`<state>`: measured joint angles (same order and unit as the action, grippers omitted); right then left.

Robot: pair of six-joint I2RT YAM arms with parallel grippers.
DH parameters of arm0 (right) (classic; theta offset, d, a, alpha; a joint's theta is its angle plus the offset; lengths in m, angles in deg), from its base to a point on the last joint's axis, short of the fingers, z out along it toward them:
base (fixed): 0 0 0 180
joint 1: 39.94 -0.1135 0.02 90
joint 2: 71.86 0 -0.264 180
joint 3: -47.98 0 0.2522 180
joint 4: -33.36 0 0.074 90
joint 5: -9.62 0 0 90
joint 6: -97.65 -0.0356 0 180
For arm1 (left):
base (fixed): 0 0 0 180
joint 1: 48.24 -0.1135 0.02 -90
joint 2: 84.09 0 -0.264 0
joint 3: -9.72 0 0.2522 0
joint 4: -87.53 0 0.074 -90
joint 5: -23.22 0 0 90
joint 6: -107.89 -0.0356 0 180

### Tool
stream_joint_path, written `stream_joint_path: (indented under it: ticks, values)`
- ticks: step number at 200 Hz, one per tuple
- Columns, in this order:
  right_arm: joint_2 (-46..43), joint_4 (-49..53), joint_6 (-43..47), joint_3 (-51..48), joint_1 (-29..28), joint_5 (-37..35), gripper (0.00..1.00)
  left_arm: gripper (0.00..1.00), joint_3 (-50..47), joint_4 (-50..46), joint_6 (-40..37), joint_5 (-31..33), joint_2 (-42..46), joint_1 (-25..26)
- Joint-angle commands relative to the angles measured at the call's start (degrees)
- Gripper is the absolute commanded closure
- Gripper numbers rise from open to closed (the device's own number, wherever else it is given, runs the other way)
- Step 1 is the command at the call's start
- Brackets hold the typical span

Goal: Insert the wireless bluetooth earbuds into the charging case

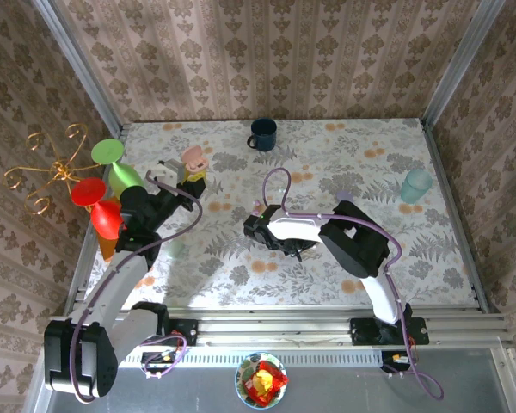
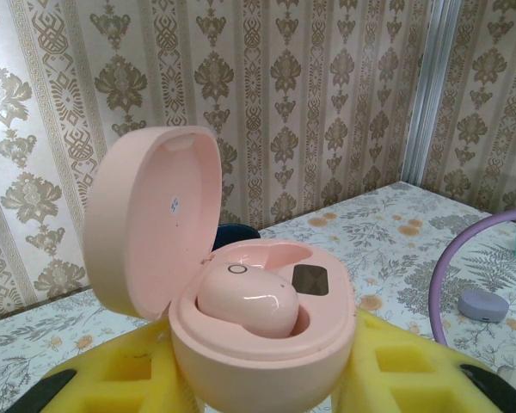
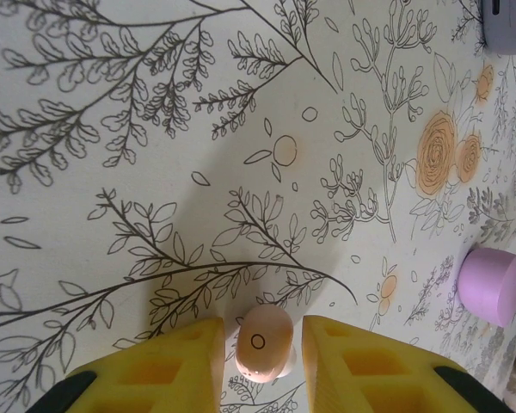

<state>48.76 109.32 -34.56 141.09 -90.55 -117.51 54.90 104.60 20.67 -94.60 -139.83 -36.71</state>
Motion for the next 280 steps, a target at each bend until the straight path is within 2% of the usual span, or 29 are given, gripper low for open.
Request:
stream_joint_path:
  ticks: [1, 112, 151, 187, 249, 280]
  values:
    - [0.6, 1.9, -1.3, -0.5, 0.5, -1.9, 0.70, 0.68, 0.4, 2.4, 0.5, -0.1, 0.6, -0.3]
    - [0.0, -0.1, 2.5, -2.2, 2.6, -1.4, 0.78, 0.68, 0.4, 2.6, 1.2, -0.9, 1.0, -0.3]
    - [-6.2, -2.3, 4.4, -3.1, 3.0, 0.3, 0.79, 0.68, 0.2, 2.5, 0.5, -1.5, 0.6, 0.1]
    - [-15.4, -11.8, 8.7, -7.4, 4.6, 6.5, 0.78, 0.68, 0.5, 1.6, -1.4, -2.1, -0.3, 1.3]
    - [-31.7, -28.3, 15.5, -15.0, 10.3, 26.0, 0.78, 0.68, 0.5, 3.0, -6.2, -5.5, -4.2, 5.7]
    - [-37.5, -31.1, 17.3, -16.0, 13.1, 32.1, 0.78, 0.68, 0.6, 4.8, -6.8, -6.1, -7.3, 8.3]
